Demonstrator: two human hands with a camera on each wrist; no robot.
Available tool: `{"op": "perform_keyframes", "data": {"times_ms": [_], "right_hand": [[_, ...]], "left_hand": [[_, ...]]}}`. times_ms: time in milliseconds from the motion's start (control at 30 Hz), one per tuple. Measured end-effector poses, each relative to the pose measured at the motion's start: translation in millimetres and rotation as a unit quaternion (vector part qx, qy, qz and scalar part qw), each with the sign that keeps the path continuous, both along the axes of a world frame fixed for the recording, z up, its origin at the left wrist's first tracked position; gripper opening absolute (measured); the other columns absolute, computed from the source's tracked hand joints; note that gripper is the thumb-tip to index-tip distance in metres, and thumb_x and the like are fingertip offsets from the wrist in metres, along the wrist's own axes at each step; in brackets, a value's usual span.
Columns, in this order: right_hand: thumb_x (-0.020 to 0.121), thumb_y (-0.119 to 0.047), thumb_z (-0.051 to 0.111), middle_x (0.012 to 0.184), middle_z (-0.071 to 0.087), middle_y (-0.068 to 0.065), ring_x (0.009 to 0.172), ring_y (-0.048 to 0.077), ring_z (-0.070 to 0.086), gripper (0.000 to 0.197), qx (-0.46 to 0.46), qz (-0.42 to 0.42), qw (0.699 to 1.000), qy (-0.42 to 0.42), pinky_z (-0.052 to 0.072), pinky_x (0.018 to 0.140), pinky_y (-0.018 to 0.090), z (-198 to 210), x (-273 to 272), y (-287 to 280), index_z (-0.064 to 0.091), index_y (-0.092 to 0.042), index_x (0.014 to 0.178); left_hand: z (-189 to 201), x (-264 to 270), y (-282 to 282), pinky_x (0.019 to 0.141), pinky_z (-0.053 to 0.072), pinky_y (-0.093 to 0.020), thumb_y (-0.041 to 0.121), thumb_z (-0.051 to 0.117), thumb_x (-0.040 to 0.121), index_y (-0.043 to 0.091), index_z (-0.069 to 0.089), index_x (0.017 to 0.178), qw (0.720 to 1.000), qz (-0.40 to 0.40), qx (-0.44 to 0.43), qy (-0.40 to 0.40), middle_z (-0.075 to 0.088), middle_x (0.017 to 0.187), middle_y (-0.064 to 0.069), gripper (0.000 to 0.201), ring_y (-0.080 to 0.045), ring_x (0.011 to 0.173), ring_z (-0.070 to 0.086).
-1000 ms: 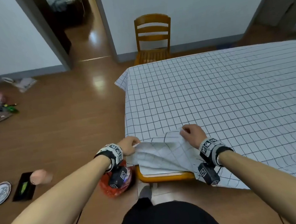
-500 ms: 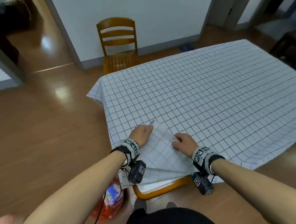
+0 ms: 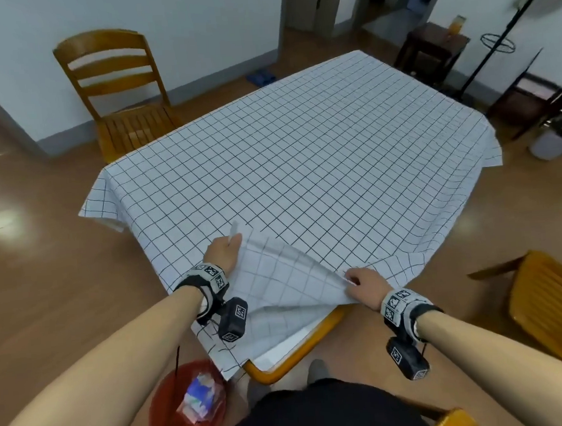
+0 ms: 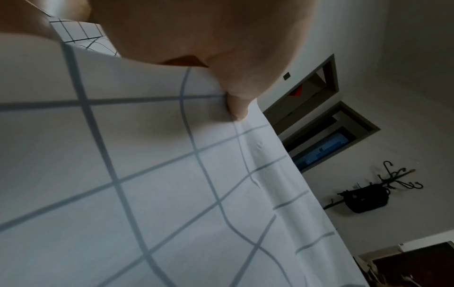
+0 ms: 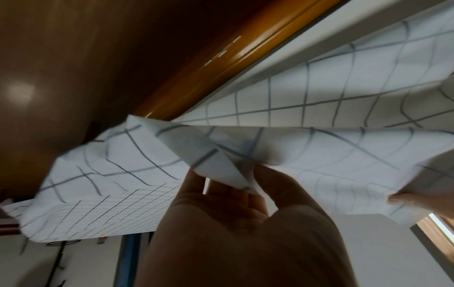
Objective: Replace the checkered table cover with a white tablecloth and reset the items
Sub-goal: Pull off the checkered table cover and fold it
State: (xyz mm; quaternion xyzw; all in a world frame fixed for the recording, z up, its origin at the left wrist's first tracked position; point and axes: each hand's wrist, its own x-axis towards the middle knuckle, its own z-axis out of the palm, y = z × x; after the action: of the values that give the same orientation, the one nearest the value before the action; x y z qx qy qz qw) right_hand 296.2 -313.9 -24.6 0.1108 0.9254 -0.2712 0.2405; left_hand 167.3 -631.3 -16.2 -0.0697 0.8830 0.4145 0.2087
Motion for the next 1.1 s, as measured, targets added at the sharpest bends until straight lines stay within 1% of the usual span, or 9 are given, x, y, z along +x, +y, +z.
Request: {"op": "perform_keyframes", "data": {"times_ms": [167,233,367,500,633,833,967,1033,1100], "right_hand": [[0.087,-0.031,0.051,0.063,0.05,-0.006,0.063,0.017,0.049,0.022,0.0,0.003,0.999,0.047,0.032,0.057,0.03,13.8,-7.7,22.3,0.052,-0.026,0.066],[0.098,-0.027,0.05,0.073,0.057,-0.005,0.073,0.02,0.055,0.022,0.039,0.019,0.996,0.076,0.036,0.061,0.03,18.8,-22.7,30.0,0.059,-0.021,0.078],[0.102,-0.024,0.047,0.094,0.063,-0.003,0.087,0.021,0.058,0.02,0.087,0.013,0.985,0.15,0.044,0.071,0.033,30.7,-62.8,31.5,0.066,-0.018,0.106],[0.101,-0.024,0.046,0.106,0.066,0.002,0.097,0.024,0.06,0.023,0.082,0.021,0.978,0.192,0.05,0.08,0.037,37.8,-114.3,16.1,0.067,-0.022,0.108],[0.1,-0.023,0.044,0.103,0.068,0.004,0.094,0.026,0.061,0.024,0.064,0.082,0.975,0.196,0.05,0.078,0.037,36.9,-164.8,-14.9,0.068,-0.022,0.107],[0.102,-0.022,0.044,0.098,0.068,0.006,0.089,0.029,0.062,0.025,0.027,0.186,0.969,0.158,0.044,0.069,0.032,9.2,-225.8,-60.4,0.068,-0.015,0.106],[0.102,-0.02,0.041,0.093,0.063,0.004,0.082,0.025,0.057,0.022,0.045,0.262,0.959,0.104,0.039,0.066,0.03,-15.2,-247.2,-83.6,0.062,-0.018,0.098],[0.101,-0.021,0.041,0.092,0.064,0.004,0.079,0.024,0.057,0.02,0.044,0.294,0.951,0.08,0.042,0.064,0.031,-28.0,-255.8,-92.1,0.059,-0.017,0.094],[0.1,-0.022,0.042,0.092,0.066,0.006,0.081,0.026,0.059,0.02,0.046,0.314,0.946,0.062,0.048,0.067,0.034,-40.1,-262.0,-97.9,0.061,-0.016,0.093]], "left_hand": [[-1.6,-8.7,-11.0,0.052,0.025,-0.03,0.039,0.043,0.1,0.015,0.04,0.06,0.999,0.038,-0.002,-0.01,0.04,0.059,-0.003,0.047,-0.02,0.054,0.037],[-0.9,-8.8,-15.6,0.052,0.024,-0.03,0.038,0.042,0.1,0.015,0.039,0.06,0.999,0.047,0.001,-0.011,0.038,0.059,-0.003,0.046,-0.02,0.053,0.035],[-1.0,-5.2,-27.3,0.052,0.026,-0.03,0.039,0.04,0.101,0.013,0.043,0.062,0.997,0.079,0.011,0.003,0.041,0.06,-0.004,0.047,-0.021,0.055,0.039],[-4.7,-0.2,-46.9,0.058,0.033,-0.031,0.042,0.04,0.102,0.009,0.052,0.07,0.989,0.145,0.031,0.014,0.051,0.067,-0.006,0.047,-0.024,0.065,0.048],[-3.8,5.7,-69.8,0.063,0.034,-0.032,0.041,0.039,0.103,0.009,0.054,0.081,0.976,0.214,0.032,0.022,0.05,0.067,-0.005,0.041,-0.025,0.07,0.049],[4.5,32.8,-86.1,0.054,0.03,-0.029,0.027,0.048,0.1,0.013,0.048,0.064,0.923,0.372,0.085,0.054,0.047,0.062,-0.002,0.039,-0.021,0.06,0.042],[-3.2,61.7,-87.4,0.059,0.034,-0.029,0.03,0.059,0.095,0.01,0.053,0.073,0.907,0.411,0.08,0.047,0.051,0.07,-0.002,0.029,-0.02,0.068,0.046],[-8.5,80.2,-80.7,0.069,0.045,-0.031,0.035,0.067,0.091,0.01,0.061,0.096,0.899,0.431,0.077,0.019,0.063,0.087,-0.001,0.026,-0.021,0.077,0.057],[-10.9,99.2,-66.1,0.079,0.049,-0.031,0.034,0.072,0.087,0.014,0.059,0.109,0.892,0.448,0.063,-0.01,0.064,0.097,0.001,0.032,-0.018,0.088,0.061]]}}
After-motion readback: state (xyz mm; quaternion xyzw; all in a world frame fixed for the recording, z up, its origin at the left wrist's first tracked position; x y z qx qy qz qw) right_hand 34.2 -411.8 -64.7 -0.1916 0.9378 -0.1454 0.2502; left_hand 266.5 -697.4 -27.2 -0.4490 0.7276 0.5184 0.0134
